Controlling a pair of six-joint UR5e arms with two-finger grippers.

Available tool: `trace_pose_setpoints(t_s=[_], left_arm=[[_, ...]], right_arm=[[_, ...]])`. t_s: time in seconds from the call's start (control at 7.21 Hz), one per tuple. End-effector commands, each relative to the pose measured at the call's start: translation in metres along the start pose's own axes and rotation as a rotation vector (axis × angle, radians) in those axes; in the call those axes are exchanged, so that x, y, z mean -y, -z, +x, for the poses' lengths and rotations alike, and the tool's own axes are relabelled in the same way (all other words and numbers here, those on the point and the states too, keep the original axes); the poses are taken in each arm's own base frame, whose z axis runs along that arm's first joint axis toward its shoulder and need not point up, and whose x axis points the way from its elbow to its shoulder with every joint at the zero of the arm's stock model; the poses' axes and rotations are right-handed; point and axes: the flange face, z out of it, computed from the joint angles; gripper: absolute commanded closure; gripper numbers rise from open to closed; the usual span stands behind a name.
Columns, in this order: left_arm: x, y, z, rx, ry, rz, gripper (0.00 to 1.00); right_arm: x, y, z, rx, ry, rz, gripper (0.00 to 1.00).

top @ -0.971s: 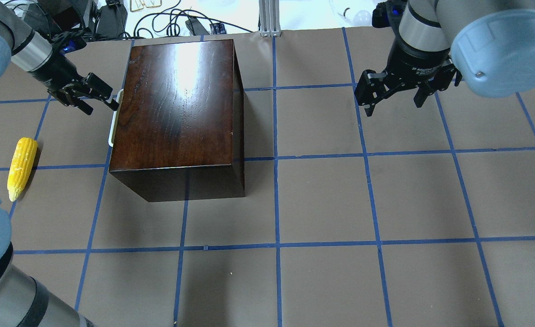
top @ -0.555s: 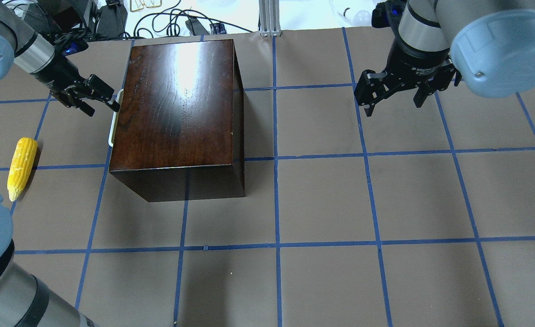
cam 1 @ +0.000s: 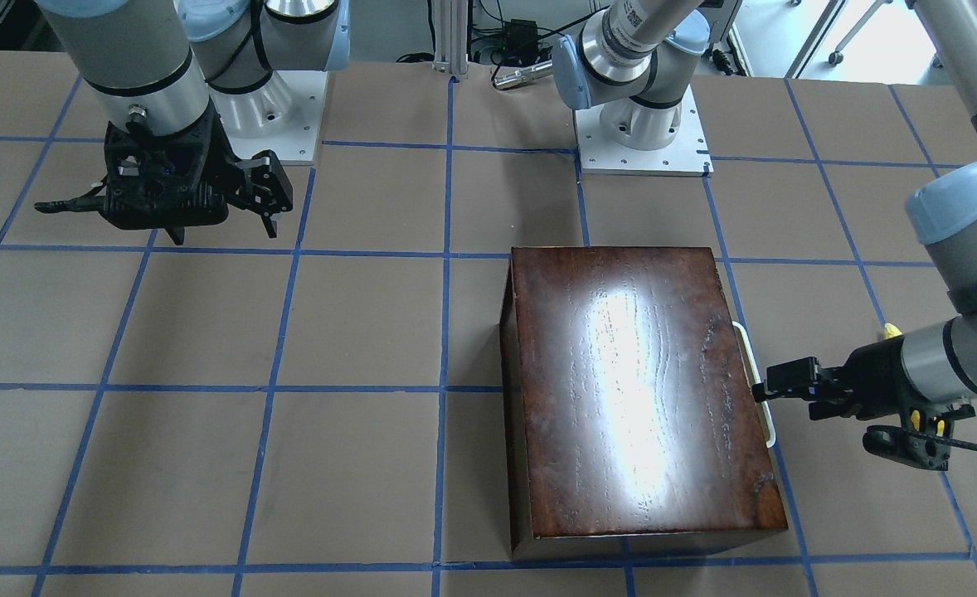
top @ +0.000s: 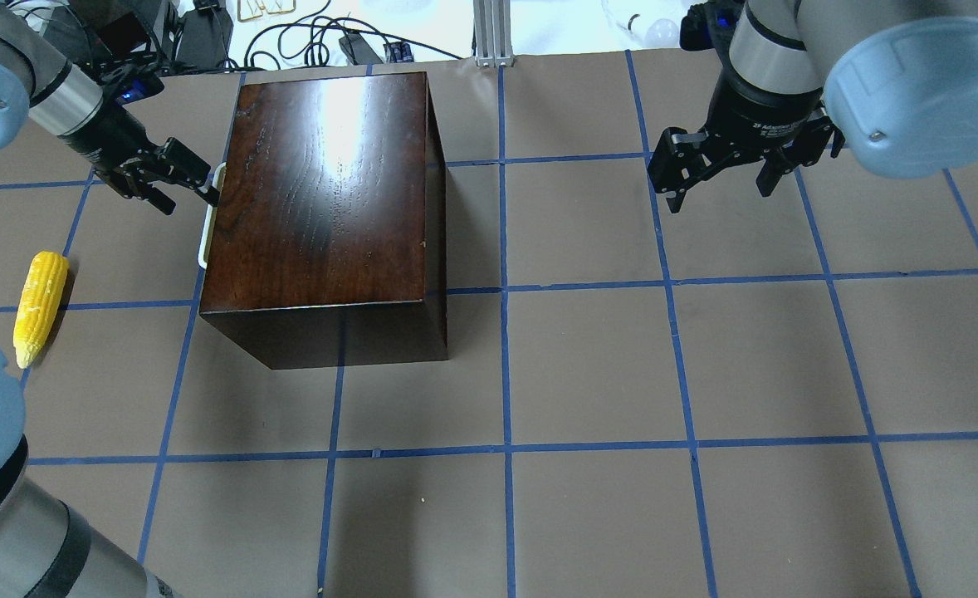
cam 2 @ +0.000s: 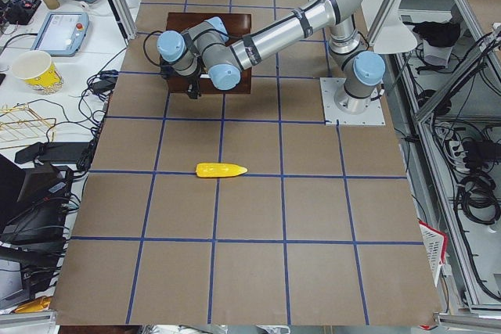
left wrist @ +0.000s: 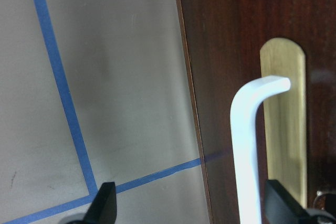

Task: Open drawer and put corn inside
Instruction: 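Close the left gripper on the white drawer handle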

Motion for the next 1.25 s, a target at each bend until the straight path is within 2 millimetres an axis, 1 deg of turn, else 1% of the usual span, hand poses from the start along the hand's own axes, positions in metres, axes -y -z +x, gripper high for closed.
trace_pose_setpoints(t_s=[0.0,0.69,1.11], left_arm=[[0.0004,-0.0031,-0.0009,-0.002,0.0,-0.005,0.0],[0.0035,-0.0119,-0.0057,-0.004,0.004,-0.009,0.0],[0.0053,-0.0073,-0.0072,0.013,-0.007,0.01,0.0]], right_arm=[[-0.0001,0.0001,-0.0006,0.0,0.001,0.0,0.0],[-0.0001,0.0001,-0.0006,0.0,0.001,0.0,0.0],[-0.0001,0.0001,-0.0006,0.0,0.001,0.0,0.0]])
